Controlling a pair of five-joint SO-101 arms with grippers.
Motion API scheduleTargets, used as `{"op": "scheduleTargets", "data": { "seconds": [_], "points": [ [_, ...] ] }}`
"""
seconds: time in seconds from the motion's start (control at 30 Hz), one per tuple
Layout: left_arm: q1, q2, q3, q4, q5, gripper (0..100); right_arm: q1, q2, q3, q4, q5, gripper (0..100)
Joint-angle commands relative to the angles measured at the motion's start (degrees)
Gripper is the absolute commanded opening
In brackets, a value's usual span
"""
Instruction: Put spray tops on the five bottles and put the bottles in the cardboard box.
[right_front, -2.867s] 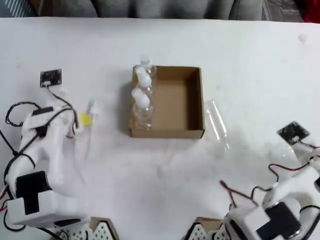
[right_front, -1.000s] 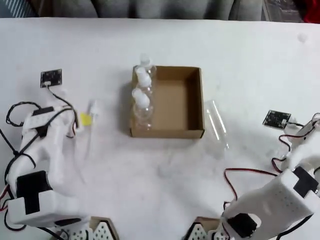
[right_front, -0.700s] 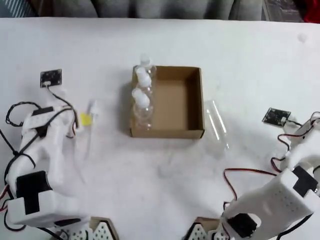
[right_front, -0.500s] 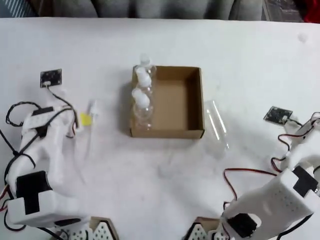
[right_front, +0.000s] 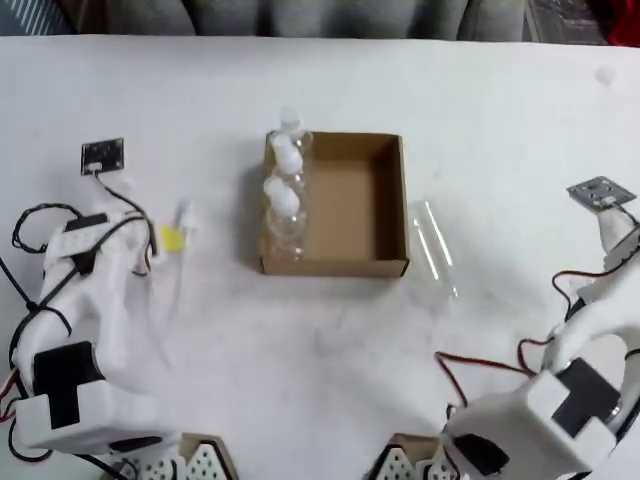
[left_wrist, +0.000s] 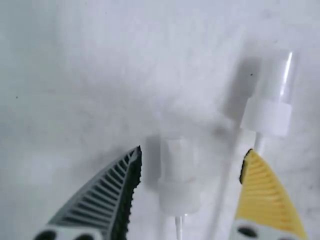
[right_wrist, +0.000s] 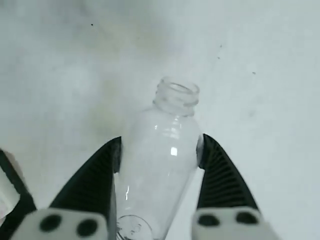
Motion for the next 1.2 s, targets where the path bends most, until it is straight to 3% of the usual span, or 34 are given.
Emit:
{"op": "scheduleTargets", "data": {
  "seconds": [0.0,0.27,0.63,0.93,1.17],
  "points": [
    [-0.3,-0.9,-3.1,0.8,0.6,29,-2.7,-5.8,-2.2,5.1,-4.5,1.6],
    [0.7,-1.1,-3.2,1.8,0.6,29,-8.7,-8.6,3.3,5.7,-11.6,1.6],
    [0.6,-5.8,-8.4,17.5,0.5,29,-18.5,-24.1,17.3,5.1,-22.5,1.6],
    [0.8,-17.2,-2.4,19.2,-4.0,29,-31.4,-28.3,30.1,-8.9,-42.4,1.6],
    [1.0,-21.9,-3.3,19.1,-5.4,29,-33.6,-28.3,35.9,-19.0,-50.9,1.6]
  ]
}}
